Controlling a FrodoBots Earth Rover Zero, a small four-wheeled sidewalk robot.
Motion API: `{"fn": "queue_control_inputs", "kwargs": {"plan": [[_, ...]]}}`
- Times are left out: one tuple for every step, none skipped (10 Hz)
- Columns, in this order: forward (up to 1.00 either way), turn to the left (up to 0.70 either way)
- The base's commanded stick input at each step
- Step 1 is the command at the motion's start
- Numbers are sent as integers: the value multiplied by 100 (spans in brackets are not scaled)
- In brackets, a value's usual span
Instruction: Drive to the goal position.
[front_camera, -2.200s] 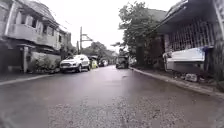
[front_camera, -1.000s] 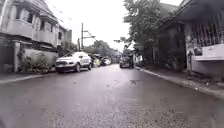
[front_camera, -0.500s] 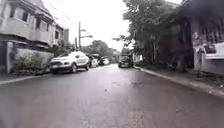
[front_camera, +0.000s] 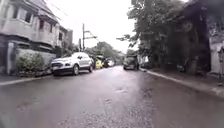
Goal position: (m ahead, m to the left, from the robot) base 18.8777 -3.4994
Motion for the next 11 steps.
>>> {"fn": "queue_control_inputs", "kwargs": {"plan": [[100,0],[100,0],[100,0],[100,0],[100,0],[100,0],[100,0],[100,0],[100,0],[100,0],[100,0]]}}
